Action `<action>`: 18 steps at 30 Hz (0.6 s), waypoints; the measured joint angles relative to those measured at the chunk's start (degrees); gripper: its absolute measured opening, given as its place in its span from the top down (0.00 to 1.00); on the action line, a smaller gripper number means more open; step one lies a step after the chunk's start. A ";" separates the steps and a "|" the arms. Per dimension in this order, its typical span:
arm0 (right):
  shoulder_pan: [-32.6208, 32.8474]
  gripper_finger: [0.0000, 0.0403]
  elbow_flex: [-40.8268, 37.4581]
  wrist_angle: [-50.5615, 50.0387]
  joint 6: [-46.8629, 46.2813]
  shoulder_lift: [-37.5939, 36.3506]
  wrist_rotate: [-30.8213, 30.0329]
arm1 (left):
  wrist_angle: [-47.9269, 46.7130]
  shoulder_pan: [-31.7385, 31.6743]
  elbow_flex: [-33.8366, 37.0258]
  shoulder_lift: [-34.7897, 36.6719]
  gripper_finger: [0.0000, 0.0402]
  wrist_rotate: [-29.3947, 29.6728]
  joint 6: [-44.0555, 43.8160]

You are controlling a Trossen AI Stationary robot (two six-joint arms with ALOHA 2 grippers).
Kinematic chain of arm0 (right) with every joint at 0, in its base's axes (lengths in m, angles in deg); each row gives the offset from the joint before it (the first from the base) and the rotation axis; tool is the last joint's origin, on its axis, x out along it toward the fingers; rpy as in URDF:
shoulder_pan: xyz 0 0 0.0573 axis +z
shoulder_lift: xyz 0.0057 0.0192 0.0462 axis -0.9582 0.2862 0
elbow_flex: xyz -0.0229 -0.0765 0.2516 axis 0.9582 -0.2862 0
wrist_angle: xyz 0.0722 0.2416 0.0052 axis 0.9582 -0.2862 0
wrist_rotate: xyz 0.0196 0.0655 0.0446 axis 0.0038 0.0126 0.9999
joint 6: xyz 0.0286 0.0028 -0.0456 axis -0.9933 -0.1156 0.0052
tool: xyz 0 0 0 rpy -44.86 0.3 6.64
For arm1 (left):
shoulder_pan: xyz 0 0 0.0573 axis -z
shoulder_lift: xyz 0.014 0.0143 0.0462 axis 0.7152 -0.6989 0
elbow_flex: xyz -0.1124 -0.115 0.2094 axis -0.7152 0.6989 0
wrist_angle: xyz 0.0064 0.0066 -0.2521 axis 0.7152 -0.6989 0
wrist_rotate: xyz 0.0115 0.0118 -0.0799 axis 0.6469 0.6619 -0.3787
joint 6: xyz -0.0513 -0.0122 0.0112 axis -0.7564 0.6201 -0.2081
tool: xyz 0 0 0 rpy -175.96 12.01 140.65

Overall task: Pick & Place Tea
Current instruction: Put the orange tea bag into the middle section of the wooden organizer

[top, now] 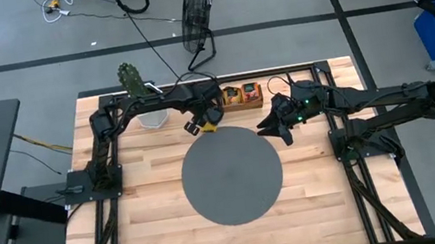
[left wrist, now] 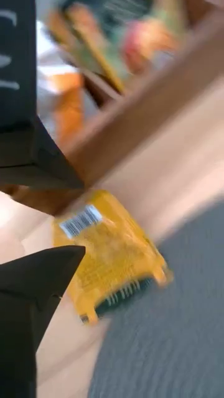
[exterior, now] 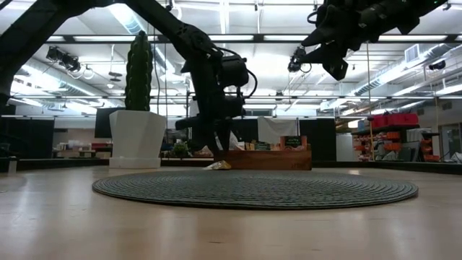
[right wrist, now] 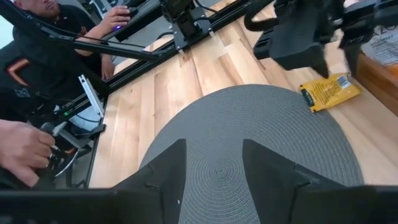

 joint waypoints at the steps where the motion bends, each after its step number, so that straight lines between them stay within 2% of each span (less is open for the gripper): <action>1: 0.00 0.59 0.00 -0.10 0.01 0.00 0.00 | 0.49 0.35 0.00 0.00 0.59 1.72 -2.93; 3: 0.00 0.59 0.00 -0.42 0.01 0.00 0.00 | 0.86 1.30 -0.03 0.00 0.58 5.56 -12.41; 6: 0.00 0.59 0.00 -0.50 0.02 0.00 -0.02 | -2.19 2.64 -0.53 0.00 0.57 8.19 -33.17; 10: 0.00 0.59 0.00 -0.52 0.99 0.00 -0.05 | -5.44 4.16 -1.22 0.00 0.57 6.26 -64.49; 14: 0.00 0.59 0.00 -0.54 1.87 0.00 -0.07 | -5.39 4.60 -2.14 0.00 0.57 1.01 -84.20; 18: 0.00 0.59 0.00 -0.54 1.99 0.00 -0.07 | -5.54 3.28 -2.14 0.00 0.57 0.30 -103.77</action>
